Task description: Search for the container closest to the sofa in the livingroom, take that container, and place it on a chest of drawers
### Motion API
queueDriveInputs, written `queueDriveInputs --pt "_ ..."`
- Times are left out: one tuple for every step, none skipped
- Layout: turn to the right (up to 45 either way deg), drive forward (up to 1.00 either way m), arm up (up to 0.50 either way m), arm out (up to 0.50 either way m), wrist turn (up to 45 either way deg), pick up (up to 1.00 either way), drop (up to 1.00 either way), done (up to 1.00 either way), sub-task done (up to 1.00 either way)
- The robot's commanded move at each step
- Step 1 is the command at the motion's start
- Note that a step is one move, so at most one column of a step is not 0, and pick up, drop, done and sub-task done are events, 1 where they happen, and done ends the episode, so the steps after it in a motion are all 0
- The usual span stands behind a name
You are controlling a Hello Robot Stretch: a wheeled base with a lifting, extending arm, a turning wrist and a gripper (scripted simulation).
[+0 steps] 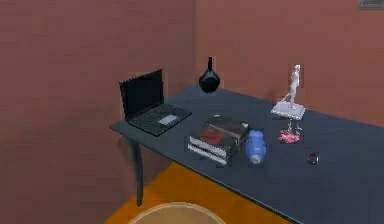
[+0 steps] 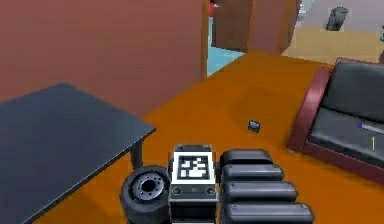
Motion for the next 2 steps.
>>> queueDriveInputs --pt "45.0 0.00 0.00 0.00 0.0 0.00 0.00 0.00 0.00" --pt "45.0 0.00 0.00 0.00 0.0 0.00 0.00 0.00 0.00"
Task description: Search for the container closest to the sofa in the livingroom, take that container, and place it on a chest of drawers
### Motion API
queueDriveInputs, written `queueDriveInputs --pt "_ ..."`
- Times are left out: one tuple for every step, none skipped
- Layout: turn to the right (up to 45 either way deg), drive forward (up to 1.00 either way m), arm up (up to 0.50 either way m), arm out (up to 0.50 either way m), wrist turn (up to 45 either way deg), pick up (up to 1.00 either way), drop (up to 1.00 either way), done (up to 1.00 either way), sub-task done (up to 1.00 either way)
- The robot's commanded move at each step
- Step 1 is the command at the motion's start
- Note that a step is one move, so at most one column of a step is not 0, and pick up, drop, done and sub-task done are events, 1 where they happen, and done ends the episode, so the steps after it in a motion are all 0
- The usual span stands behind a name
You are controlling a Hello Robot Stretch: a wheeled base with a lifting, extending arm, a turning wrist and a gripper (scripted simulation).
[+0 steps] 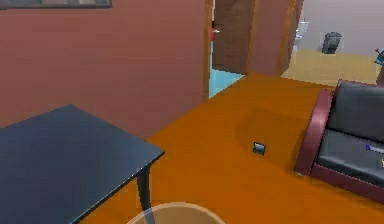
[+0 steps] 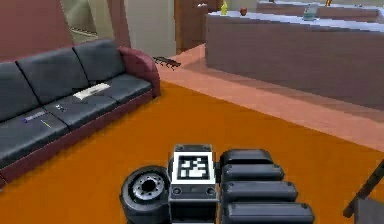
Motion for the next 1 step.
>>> queueDriveInputs --pt "21.0 0.00 0.00 0.00 0.0 0.00 0.00 0.00 0.00"
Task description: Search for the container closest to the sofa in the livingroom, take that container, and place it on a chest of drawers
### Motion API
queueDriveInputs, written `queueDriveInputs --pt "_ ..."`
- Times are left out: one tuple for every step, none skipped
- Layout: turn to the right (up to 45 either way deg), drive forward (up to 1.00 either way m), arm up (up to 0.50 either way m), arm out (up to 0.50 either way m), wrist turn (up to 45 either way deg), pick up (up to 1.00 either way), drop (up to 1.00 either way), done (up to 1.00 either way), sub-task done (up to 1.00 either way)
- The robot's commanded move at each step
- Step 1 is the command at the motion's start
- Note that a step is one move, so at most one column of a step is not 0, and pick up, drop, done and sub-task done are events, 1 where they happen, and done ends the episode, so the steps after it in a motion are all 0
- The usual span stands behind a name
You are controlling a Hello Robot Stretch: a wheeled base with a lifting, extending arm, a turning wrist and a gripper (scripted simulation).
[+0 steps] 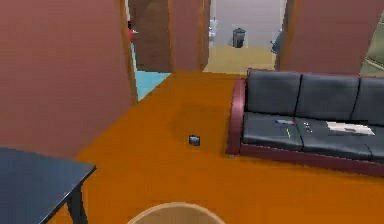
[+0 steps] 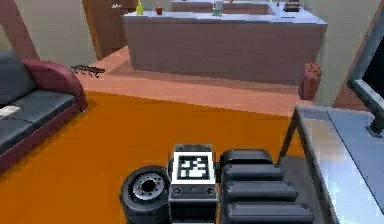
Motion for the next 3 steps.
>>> queueDriveInputs --pt "0.0 0.85 0.00 0.00 0.0 0.00 0.00 0.00 0.00" --pt "-24.0 0.00 0.00 0.00 0.0 0.00 0.00 0.00 0.00" --pt "0.0 1.00 0.00 0.00 0.0 0.00 0.00 0.00 0.00"
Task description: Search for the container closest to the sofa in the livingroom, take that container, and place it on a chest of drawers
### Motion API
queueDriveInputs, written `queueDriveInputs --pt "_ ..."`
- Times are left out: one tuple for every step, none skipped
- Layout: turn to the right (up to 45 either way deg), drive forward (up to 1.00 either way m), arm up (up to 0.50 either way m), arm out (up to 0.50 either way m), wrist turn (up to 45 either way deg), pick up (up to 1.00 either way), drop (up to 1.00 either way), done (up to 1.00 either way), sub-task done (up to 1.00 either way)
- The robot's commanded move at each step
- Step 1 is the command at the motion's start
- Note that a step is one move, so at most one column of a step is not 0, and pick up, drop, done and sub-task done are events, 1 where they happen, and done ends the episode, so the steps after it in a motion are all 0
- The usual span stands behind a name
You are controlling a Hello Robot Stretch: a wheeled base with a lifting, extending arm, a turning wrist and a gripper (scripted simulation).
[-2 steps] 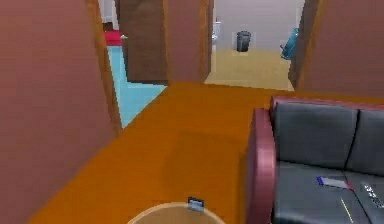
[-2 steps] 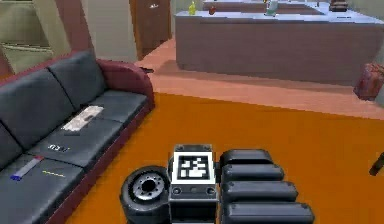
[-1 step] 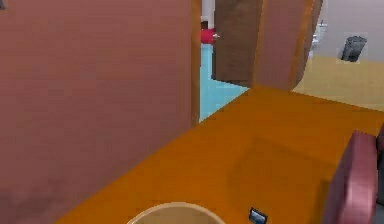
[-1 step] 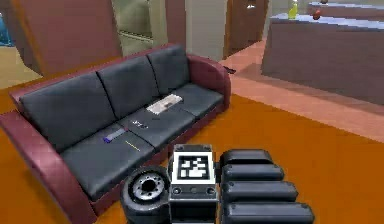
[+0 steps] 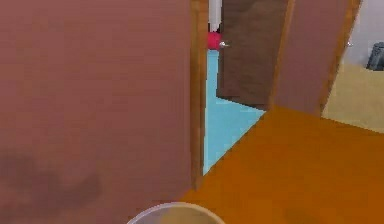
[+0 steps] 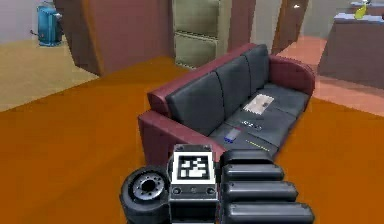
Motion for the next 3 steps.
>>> queueDriveInputs --pt "-24.0 0.00 0.00 0.00 0.0 0.00 0.00 0.00 0.00" --pt "0.0 0.05 0.00 0.00 0.0 0.00 0.00 0.00 0.00" --pt "45.0 0.00 0.00 0.00 0.0 0.00 0.00 0.00 0.00"
